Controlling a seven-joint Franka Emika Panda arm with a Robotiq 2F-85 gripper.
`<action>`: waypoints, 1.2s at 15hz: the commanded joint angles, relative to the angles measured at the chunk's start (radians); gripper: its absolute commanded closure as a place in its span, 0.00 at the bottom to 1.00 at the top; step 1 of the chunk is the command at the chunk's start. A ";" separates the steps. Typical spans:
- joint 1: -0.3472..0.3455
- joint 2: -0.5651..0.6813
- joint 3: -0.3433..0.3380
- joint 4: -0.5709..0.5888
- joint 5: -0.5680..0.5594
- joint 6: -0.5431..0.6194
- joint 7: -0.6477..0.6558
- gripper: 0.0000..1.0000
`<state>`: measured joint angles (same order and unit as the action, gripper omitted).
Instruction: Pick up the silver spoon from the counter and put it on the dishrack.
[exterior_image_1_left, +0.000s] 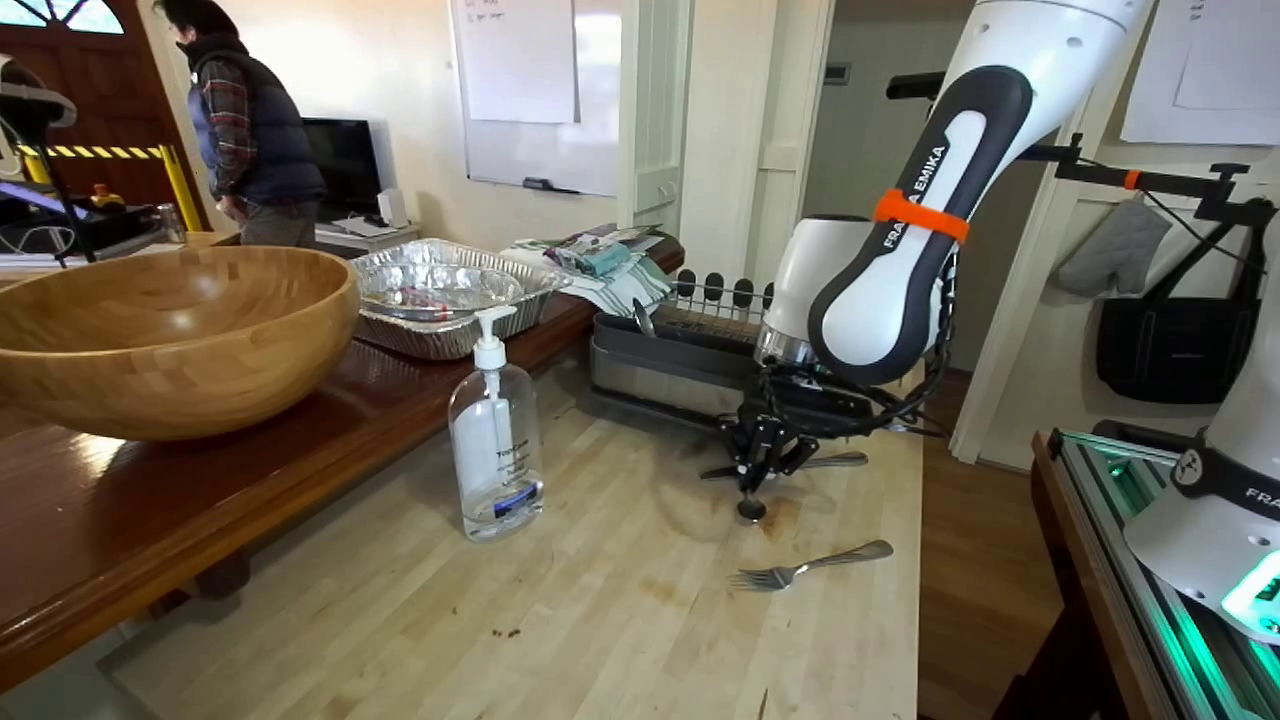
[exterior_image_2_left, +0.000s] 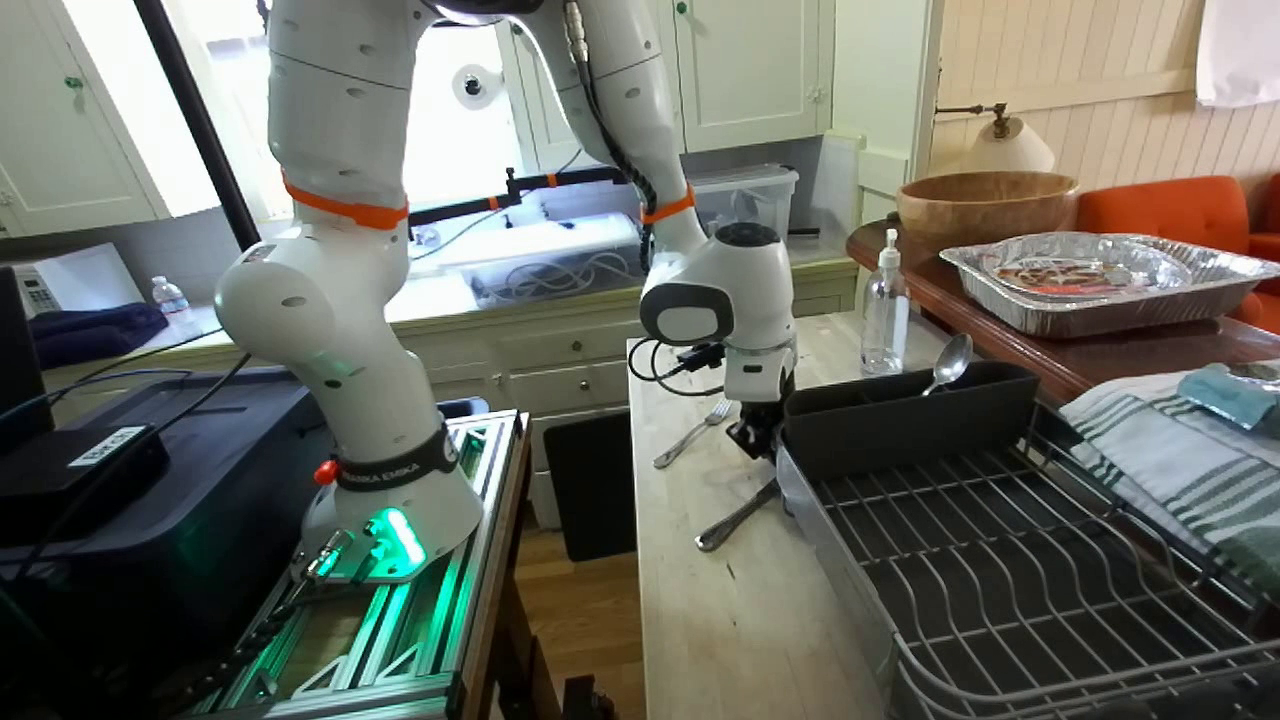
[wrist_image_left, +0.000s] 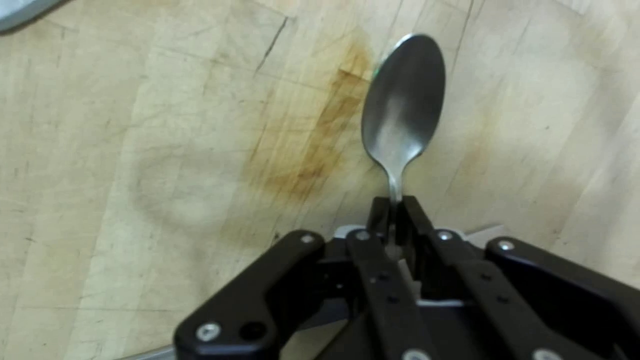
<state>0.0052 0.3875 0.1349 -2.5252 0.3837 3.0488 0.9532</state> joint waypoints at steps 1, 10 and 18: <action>-0.007 -0.022 0.030 0.002 0.047 -0.004 -0.041 0.97; -0.036 -0.160 0.117 0.003 0.135 -0.115 -0.145 0.97; -0.009 -0.291 0.090 0.039 0.380 -0.308 -0.380 0.97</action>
<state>-0.0141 0.1547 0.2454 -2.4928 0.6567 2.8295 0.6772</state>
